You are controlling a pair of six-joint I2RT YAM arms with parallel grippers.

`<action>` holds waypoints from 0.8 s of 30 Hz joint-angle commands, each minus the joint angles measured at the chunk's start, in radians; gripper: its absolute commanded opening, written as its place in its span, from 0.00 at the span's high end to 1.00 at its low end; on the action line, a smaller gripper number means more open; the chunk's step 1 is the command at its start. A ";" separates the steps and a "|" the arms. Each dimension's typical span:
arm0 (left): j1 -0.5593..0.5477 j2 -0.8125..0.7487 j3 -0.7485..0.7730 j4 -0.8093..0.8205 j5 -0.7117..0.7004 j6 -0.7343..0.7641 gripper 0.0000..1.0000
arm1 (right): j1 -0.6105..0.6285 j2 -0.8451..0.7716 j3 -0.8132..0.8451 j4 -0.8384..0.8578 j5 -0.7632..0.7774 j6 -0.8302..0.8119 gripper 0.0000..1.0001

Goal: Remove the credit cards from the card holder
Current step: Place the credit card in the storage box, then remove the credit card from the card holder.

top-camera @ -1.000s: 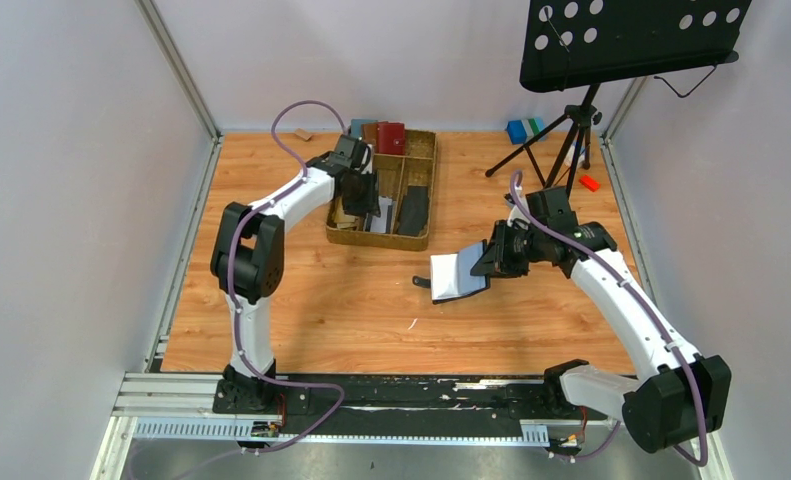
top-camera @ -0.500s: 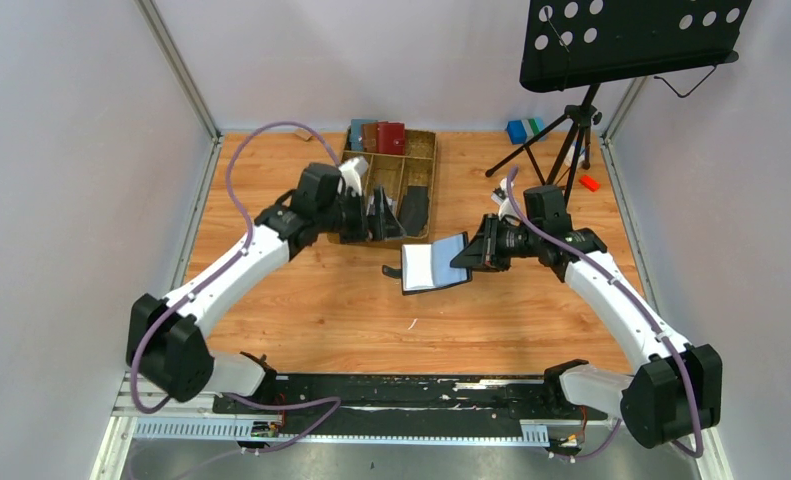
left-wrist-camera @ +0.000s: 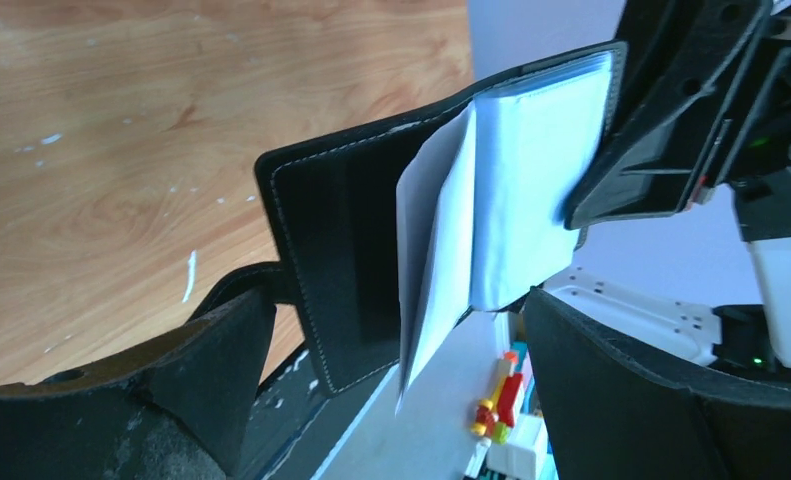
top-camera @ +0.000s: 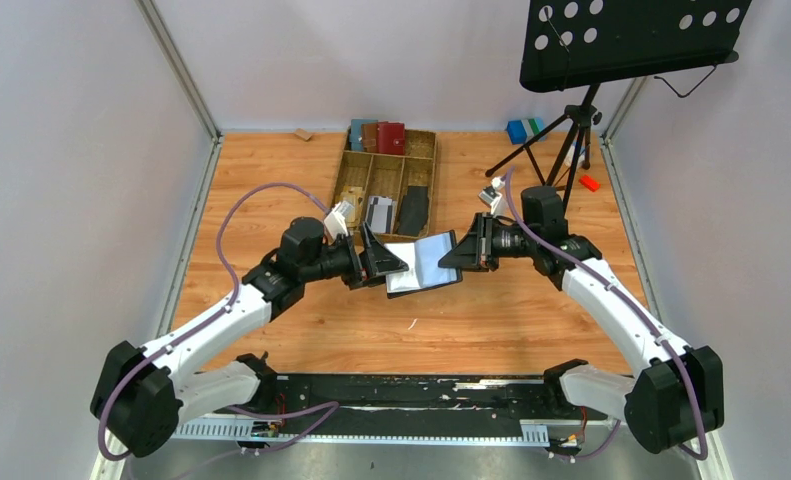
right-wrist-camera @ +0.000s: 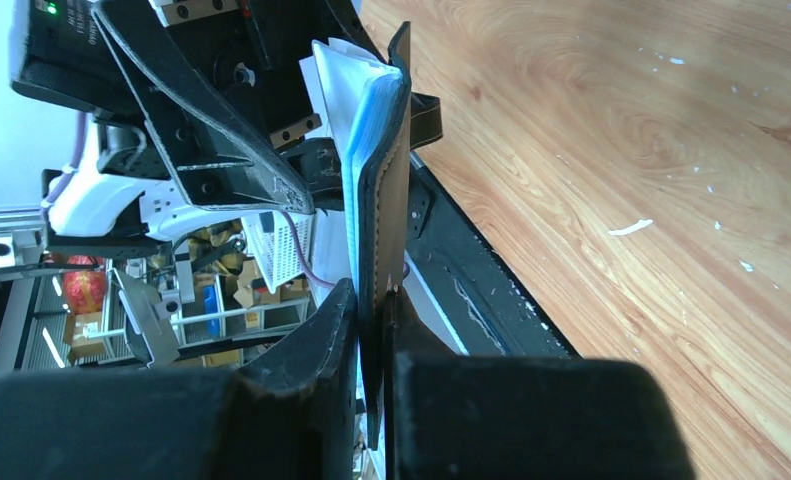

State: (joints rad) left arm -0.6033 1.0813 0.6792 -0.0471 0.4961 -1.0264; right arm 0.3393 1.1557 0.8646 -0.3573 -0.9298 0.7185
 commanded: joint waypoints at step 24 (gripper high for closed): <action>-0.104 -0.181 -0.229 0.249 -0.102 -0.270 0.00 | 0.003 0.003 0.009 0.077 0.041 0.146 1.00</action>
State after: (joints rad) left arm -0.7055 0.9737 0.4255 0.3264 0.4263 -1.3365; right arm 0.3466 1.1450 0.8562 -0.3408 -0.9119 0.8104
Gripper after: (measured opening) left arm 0.995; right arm 0.085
